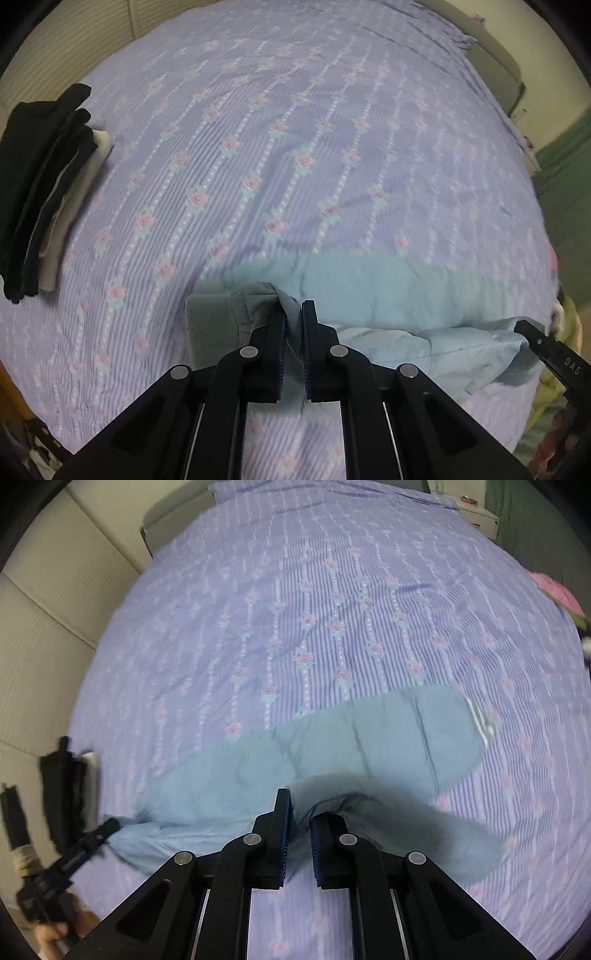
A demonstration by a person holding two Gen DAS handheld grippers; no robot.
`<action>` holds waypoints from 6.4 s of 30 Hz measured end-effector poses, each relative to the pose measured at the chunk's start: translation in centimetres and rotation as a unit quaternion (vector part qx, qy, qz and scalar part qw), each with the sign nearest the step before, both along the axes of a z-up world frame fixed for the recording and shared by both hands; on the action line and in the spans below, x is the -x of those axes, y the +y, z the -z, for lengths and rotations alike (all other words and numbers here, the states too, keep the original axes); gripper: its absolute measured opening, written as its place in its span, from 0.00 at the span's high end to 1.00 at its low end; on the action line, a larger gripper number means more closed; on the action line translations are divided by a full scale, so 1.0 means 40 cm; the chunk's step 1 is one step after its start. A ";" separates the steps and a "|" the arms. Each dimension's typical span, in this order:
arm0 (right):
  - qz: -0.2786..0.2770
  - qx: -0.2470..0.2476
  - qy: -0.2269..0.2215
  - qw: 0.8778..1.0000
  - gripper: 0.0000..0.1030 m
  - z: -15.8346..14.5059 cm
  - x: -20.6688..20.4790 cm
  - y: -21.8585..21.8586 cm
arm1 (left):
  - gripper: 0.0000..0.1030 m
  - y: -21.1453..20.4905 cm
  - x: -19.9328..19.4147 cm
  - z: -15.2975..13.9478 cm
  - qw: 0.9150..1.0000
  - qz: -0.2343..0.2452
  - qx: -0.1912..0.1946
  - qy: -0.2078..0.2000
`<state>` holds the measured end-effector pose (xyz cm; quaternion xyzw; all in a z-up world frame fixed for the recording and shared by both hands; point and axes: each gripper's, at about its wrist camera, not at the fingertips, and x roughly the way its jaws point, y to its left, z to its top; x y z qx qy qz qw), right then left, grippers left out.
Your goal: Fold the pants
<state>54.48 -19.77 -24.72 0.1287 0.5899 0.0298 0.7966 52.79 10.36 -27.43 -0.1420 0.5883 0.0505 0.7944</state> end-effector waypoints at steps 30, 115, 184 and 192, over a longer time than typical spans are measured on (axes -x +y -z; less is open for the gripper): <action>-0.051 0.097 -0.149 0.983 0.31 -0.206 0.110 -0.102 | 0.11 -0.242 0.099 -0.143 0.967 0.161 -0.160 -0.114; -0.124 0.011 -0.039 0.991 0.46 0.041 0.173 0.130 | 0.23 0.183 0.148 0.020 0.997 0.030 0.012 -0.069; -0.207 -0.051 0.037 0.976 0.57 0.190 0.166 0.288 | 0.68 0.190 0.094 0.133 0.995 0.097 0.010 -0.010; -0.222 -0.066 0.051 0.971 0.57 0.216 0.138 0.320 | 0.77 0.223 0.062 0.207 0.996 0.078 -0.026 0.027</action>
